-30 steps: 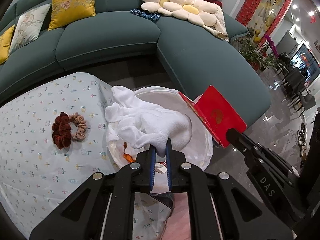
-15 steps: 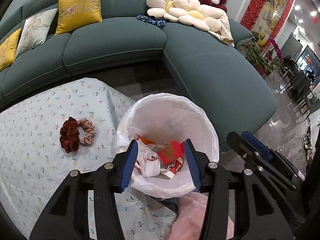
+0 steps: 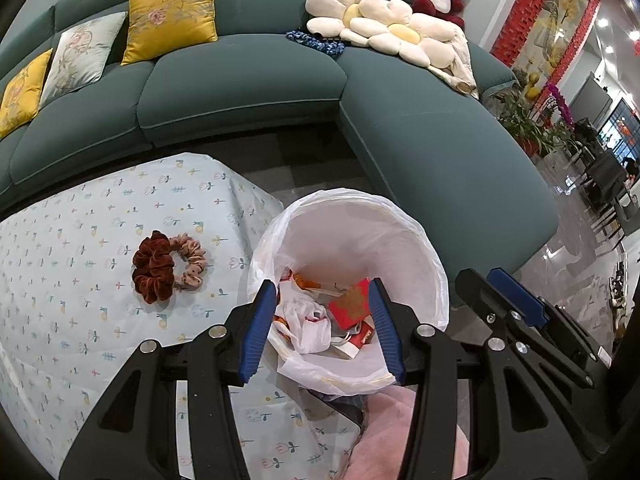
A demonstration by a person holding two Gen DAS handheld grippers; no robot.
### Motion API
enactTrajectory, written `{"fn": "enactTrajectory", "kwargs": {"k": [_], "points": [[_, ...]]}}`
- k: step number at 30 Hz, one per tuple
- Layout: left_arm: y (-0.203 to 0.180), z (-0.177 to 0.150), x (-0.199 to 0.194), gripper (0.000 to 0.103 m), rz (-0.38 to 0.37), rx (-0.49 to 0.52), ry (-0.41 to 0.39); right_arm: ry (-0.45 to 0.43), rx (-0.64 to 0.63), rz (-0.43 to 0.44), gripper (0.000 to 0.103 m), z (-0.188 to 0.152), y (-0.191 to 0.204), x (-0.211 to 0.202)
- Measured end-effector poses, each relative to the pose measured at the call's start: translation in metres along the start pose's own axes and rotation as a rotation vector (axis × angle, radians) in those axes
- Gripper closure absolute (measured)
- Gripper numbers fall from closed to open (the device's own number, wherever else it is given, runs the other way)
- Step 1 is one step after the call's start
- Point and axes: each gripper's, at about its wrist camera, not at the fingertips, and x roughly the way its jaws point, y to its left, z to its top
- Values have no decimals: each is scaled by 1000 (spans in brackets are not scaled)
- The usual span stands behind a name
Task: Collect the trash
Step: 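Move both tools back to the two scrunchies on the table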
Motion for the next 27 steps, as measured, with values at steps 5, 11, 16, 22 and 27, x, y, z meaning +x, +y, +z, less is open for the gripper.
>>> {"fn": "enactTrajectory", "kwargs": {"k": [5, 11, 16, 22, 27], "points": [[7, 0, 0, 57, 7, -18, 0, 3, -11, 2, 62, 1, 8, 1], [16, 0, -1, 57, 12, -40, -1, 8, -28, 9, 60, 1, 17, 4], [22, -1, -1, 57, 15, -56, -1, 16, -42, 11, 59, 0, 26, 7], [35, -2, 0, 57, 19, -79, 1, 27, -62, 13, 58, -1, 35, 11], [52, -5, 2, 57, 28, -105, 6, 39, -78, 16, 55, -2, 45, 18]]}}
